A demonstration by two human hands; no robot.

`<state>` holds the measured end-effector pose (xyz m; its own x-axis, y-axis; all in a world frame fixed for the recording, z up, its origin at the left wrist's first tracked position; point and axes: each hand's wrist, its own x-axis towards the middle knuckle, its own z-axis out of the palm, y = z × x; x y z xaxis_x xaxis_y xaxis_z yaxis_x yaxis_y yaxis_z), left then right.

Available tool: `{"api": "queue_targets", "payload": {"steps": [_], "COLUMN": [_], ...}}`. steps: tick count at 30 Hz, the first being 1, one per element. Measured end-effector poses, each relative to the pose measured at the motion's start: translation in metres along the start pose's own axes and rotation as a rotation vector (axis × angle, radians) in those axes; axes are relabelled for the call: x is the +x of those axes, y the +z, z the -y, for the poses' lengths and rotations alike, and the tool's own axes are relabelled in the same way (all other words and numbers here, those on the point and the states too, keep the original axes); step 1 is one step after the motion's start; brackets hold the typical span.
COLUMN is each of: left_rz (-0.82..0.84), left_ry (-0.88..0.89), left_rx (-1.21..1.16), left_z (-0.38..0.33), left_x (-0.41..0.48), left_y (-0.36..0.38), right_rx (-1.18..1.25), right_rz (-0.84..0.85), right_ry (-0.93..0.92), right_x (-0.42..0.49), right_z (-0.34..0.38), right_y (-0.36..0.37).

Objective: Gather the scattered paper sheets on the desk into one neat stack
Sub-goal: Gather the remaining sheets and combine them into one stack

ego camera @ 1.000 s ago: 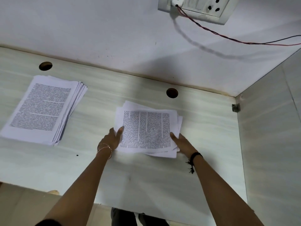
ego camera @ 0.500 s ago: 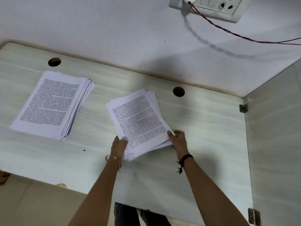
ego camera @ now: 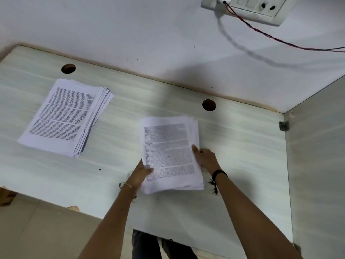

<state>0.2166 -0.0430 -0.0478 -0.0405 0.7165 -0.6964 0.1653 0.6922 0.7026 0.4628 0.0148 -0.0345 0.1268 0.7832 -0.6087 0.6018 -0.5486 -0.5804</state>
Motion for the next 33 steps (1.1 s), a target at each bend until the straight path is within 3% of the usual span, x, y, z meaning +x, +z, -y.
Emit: {"api": "queue_targets", "payload": {"steps": [2, 4, 8, 12, 16, 18, 20, 23, 27, 30, 33], "left_rz": [0.111, 0.116, -0.094, -0.150, -0.183, -0.203, -0.218, -0.233, -0.179, -0.155, -0.142], "left_ry": [-0.017, -0.046, 0.018, 0.120, 0.070, 0.086, 0.108, 0.129, 0.183, 0.172, 0.078], "left_rx": [0.056, 0.066, 0.031, 0.264, 0.475, 0.525, 0.508, 0.422, 0.327, 0.281, 0.012], "left_z": [0.001, -0.002, -0.017, -0.040, -0.051, -0.054, -0.056, -0.054, -0.057, -0.060, -0.056], "left_x": [-0.006, -0.005, 0.013, 0.021, 0.033, 0.035, 0.034, 0.038, 0.035, 0.038, 0.038], "left_y": [-0.005, -0.010, -0.019, -0.008, 0.006, 0.012, 0.015, 0.017, 0.021, 0.024, 0.019], "right_rx": [0.276, 0.244, 0.120, 0.248, 0.115, 0.149, 0.168, 0.100, 0.124, 0.095, 0.319], "right_rz": [0.006, 0.057, 0.197, -0.078, 0.027, -0.049, -0.154, -0.087, -0.223, -0.086, -0.281], "right_ry": [0.007, -0.044, -0.087, -0.072, -0.131, -0.145, -0.127, -0.137, -0.115, -0.206, -0.144], "right_x": [0.002, 0.002, 0.008, 0.009, 0.013, 0.015, 0.017, 0.018, 0.021, 0.018, 0.020], "right_z": [0.001, 0.000, -0.004, -0.001, 0.014, 0.019, 0.019, 0.011, 0.007, 0.008, 0.014], "right_y": [0.003, 0.005, 0.005, 0.002, 0.006, 0.007, 0.005, 0.007, 0.007, 0.005, 0.002]}}
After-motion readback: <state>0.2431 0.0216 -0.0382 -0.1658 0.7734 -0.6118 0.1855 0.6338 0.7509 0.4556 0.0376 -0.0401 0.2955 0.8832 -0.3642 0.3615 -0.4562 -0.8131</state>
